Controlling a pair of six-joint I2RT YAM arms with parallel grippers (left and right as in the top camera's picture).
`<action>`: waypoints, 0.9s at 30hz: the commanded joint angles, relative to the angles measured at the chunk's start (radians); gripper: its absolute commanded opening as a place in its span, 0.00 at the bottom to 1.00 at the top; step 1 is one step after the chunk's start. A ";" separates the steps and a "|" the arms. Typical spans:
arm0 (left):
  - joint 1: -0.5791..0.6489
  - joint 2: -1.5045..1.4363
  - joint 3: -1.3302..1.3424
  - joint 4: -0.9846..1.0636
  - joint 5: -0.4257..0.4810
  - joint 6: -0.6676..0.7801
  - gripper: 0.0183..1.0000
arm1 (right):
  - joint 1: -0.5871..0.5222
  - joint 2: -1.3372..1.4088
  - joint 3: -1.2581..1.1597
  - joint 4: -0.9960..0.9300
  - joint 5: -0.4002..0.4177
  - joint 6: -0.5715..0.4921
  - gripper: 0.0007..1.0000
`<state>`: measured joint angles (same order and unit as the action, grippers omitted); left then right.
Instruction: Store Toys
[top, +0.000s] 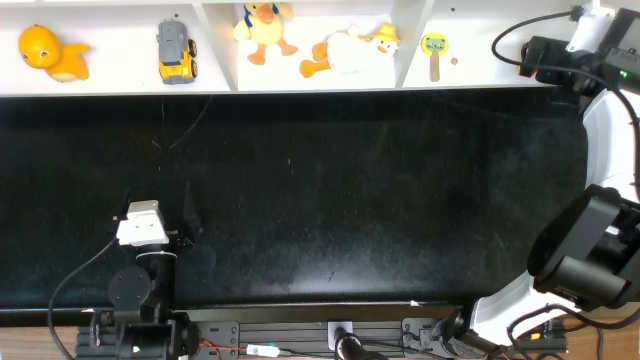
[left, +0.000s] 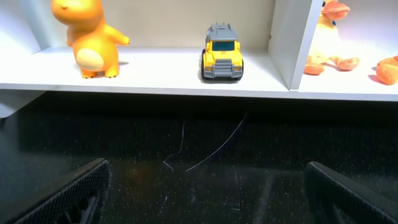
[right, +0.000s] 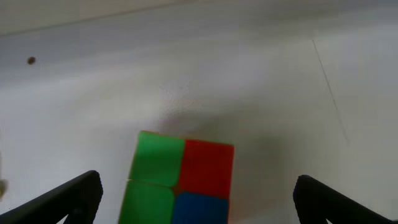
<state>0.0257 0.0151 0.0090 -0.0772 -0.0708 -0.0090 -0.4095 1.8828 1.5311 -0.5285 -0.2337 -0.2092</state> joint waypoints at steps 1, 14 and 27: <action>-0.008 -0.012 -0.001 -0.003 0.010 -0.015 1.00 | 0.018 -0.137 -0.098 0.021 0.120 0.003 1.00; -0.008 -0.012 -0.001 -0.003 0.010 -0.015 1.00 | 0.055 -0.723 -0.848 0.322 0.164 0.029 1.00; -0.008 -0.012 -0.001 -0.003 0.010 -0.015 1.00 | 0.369 -1.444 -1.382 0.529 0.219 0.153 1.00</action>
<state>0.0257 0.0151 0.0090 -0.0776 -0.0700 -0.0090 -0.0734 0.5312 0.1860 0.0135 -0.0563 -0.1013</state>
